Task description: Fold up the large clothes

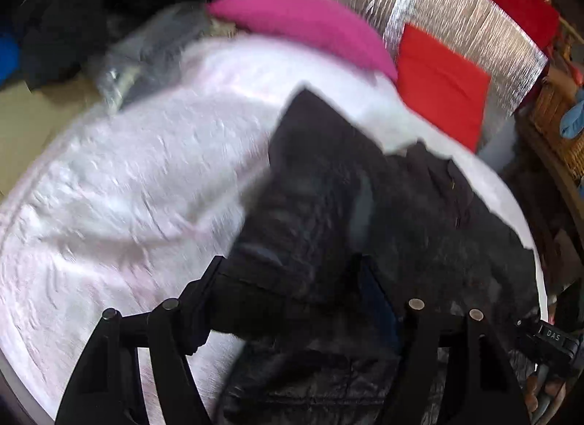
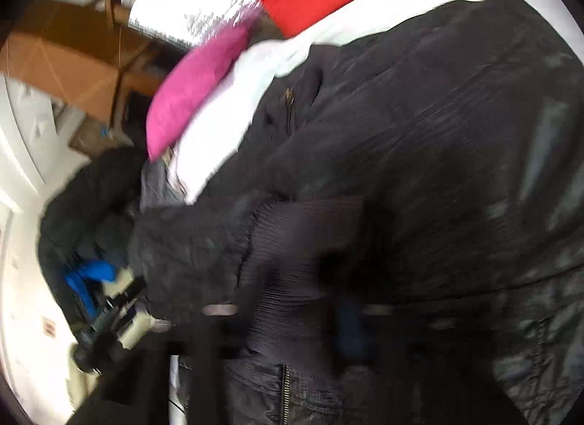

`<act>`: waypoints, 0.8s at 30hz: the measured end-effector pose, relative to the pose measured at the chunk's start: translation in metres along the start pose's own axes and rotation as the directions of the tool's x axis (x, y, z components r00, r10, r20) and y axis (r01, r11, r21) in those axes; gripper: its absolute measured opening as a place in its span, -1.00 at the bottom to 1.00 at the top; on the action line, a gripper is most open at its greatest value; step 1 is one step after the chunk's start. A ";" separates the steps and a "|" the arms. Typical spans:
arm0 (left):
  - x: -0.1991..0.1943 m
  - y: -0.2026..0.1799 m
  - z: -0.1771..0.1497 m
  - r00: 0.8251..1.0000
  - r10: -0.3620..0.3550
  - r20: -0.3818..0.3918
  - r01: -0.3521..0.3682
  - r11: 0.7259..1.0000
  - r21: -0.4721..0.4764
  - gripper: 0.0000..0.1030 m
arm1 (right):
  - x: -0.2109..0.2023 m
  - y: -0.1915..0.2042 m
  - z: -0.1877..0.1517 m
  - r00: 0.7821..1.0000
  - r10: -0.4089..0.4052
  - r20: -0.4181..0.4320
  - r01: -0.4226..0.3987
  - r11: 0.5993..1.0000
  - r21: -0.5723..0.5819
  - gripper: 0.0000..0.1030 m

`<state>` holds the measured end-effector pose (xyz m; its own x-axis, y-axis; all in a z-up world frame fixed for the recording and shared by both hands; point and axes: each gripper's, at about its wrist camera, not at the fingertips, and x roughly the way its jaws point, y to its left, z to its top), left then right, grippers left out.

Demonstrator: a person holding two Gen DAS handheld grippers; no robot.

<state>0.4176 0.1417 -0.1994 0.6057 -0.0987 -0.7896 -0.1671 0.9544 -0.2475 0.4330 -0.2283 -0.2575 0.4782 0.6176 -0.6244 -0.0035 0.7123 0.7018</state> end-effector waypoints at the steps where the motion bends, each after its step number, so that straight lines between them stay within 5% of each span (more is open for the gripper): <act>1: 0.003 -0.002 -0.002 1.000 -0.005 -0.017 0.005 1.000 0.002 0.42 | 0.001 0.005 -0.002 1.000 -0.013 -0.001 0.013 1.000 -0.017 -0.67; 5: -0.006 -0.012 -0.004 0.999 -0.046 0.001 0.046 0.999 0.011 0.42 | -0.024 0.036 -0.003 0.989 -0.061 0.137 0.080 0.987 -0.138 -0.78; 8: -0.018 -0.028 -0.010 0.996 -0.091 0.028 0.089 0.995 0.053 0.42 | -0.063 0.047 -0.001 0.949 -0.092 0.302 0.149 0.974 -0.171 -0.79; 11: -0.022 -0.053 -0.019 0.991 -0.131 0.017 0.127 0.983 0.131 0.42 | -0.094 0.029 0.011 0.906 -0.132 0.403 0.184 0.979 -0.092 -0.79; 15: -0.017 -0.079 -0.028 0.994 -0.107 -0.004 0.105 0.969 0.223 0.44 | -0.111 -0.017 0.026 0.881 -0.221 0.418 0.216 0.975 0.060 -0.79; 19: -0.010 -0.082 -0.030 0.997 -0.074 -0.031 0.079 0.974 0.210 0.44 | -0.121 -0.058 0.035 0.879 -0.252 0.405 0.201 0.966 0.164 -0.79; 21: -0.007 -0.078 -0.029 0.997 -0.060 -0.041 0.067 0.979 0.190 0.44 | -0.123 -0.072 0.036 0.907 -0.189 0.376 0.124 0.974 0.190 -0.78; 24: 0.007 -0.074 -0.028 0.998 -0.018 -0.067 0.031 0.977 0.213 0.44 | -0.133 -0.089 0.038 0.917 -0.117 0.381 0.035 0.976 0.217 -0.64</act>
<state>0.4122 0.0622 -0.2022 0.5551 -0.1341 -0.8209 0.0212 0.9889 -0.1472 0.4030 -0.3864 -0.2239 0.7738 0.3555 -0.5243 0.2035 0.6443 0.7372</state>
